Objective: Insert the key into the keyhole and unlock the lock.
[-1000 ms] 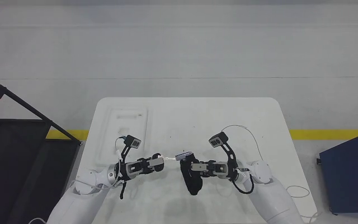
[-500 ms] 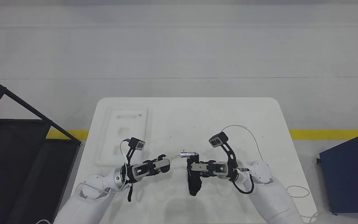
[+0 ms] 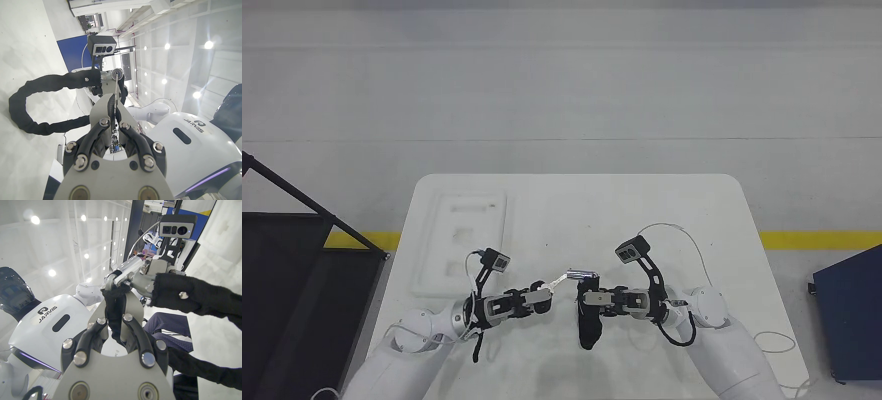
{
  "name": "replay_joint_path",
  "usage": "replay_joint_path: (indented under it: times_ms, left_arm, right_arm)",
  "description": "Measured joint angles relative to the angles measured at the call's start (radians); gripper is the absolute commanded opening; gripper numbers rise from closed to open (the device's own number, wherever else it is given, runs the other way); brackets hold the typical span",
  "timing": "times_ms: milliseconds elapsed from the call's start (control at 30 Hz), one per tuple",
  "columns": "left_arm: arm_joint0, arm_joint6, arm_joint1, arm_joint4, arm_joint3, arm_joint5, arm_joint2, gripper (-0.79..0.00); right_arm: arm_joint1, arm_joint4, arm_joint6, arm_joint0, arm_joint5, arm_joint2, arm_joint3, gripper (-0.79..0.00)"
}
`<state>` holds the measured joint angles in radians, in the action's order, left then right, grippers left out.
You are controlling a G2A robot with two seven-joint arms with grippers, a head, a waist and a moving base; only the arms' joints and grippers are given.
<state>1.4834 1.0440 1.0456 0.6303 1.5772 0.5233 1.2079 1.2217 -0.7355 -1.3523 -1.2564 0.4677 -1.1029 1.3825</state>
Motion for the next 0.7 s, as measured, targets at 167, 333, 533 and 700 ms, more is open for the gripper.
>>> replay_joint_path:
  times_ms: [167, 333, 533, 700]
  left_arm:
    - [0.001, -0.013, 0.003, 0.019, -0.01, 0.035, 0.003, -0.785]
    - [0.009, -0.034, 0.001, -0.01, -0.005, 0.082, 0.033, -0.785]
    - [0.007, 0.033, -0.01, -0.115, 0.045, 0.031, 0.044, -0.785]
    - [-0.002, 0.029, -0.011, -0.222, 0.069, -0.048, 0.013, -0.785]
  right_arm:
    - [0.0, 0.0, 0.0, 0.0, 0.0, 0.0, 0.0, -0.785]
    - [0.0, 0.0, 0.0, 0.0, 0.0, 0.0, 0.0, -0.785]
    - [0.0, 0.0, 0.0, 0.0, 0.0, 0.0, 0.0, -0.785]
    - [0.0, 0.0, 0.0, 0.0, 0.0, 0.0, 0.0, -0.785]
